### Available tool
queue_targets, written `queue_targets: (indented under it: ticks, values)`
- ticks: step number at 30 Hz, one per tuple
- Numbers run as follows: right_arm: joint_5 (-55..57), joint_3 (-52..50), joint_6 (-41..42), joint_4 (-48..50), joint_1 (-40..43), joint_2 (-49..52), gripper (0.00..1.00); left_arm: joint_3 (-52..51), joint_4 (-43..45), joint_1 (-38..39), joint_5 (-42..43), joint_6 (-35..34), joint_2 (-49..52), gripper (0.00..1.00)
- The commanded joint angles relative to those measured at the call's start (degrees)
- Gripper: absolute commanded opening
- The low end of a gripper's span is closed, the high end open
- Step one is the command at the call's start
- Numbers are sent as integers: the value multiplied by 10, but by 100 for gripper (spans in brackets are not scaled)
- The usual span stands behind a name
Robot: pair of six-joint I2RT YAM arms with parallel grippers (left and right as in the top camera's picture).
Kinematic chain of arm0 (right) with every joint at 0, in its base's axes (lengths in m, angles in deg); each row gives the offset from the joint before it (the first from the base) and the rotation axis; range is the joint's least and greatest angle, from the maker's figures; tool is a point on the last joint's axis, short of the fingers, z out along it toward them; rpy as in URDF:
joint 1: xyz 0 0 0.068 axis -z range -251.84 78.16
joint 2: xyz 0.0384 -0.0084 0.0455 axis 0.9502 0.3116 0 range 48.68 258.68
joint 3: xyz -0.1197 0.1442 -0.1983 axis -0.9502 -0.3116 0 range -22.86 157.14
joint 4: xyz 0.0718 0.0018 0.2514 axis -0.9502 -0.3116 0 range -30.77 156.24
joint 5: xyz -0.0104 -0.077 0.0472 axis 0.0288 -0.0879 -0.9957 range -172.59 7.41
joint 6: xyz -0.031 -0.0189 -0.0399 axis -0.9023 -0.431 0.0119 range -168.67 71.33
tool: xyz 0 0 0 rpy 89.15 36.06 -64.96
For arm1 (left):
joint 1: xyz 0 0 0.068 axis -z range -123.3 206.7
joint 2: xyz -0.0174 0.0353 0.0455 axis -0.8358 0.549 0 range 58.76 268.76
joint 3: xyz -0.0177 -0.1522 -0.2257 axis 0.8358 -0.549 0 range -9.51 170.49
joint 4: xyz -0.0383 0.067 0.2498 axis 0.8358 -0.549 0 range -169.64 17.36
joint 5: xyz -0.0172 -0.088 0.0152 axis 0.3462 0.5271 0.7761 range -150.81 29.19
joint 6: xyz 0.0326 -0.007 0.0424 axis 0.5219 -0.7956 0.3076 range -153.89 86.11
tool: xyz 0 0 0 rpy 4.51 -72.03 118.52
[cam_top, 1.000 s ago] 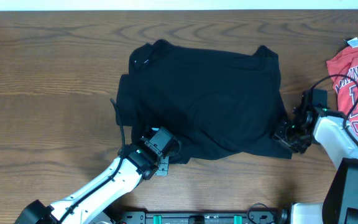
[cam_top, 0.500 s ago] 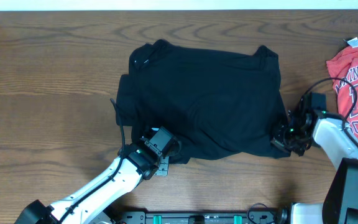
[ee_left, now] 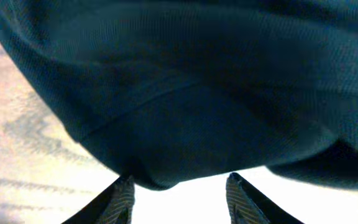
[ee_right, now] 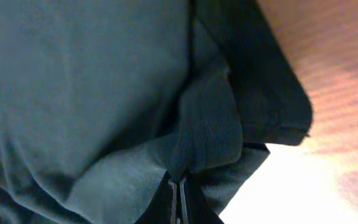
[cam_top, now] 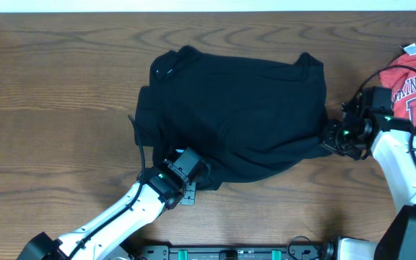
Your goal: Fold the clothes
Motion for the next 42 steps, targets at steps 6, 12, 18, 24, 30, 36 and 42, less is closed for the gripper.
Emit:
queue_targets:
  ticks: [6, 12, 18, 24, 30, 36, 42]
  values:
    - [-2, 6, -8, 18, -25, -4, 1, 29, -39, 0, 6, -30, -60, 66]
    - [-3, 6, -9, 22, -27, -4, 1, 27, 6, -45, -7, -31, -39, 73]
    - [-6, 6, -14, 22, -27, -4, 1, 27, 43, -91, 40, -49, -7, 73]
    - [-6, 6, -15, 23, -27, -4, 1, 26, 35, -103, 81, -96, 18, 72]
    - [-15, 6, -19, 21, -27, -4, 1, 1, 30, -104, 80, -150, 19, 72]
    - [-15, 6, -20, 20, -27, -4, 1, -7, 24, -123, 78, -183, 19, 73]
    - [-15, 6, -20, 20, -27, -4, 1, -10, 29, -172, 78, -185, 19, 73]
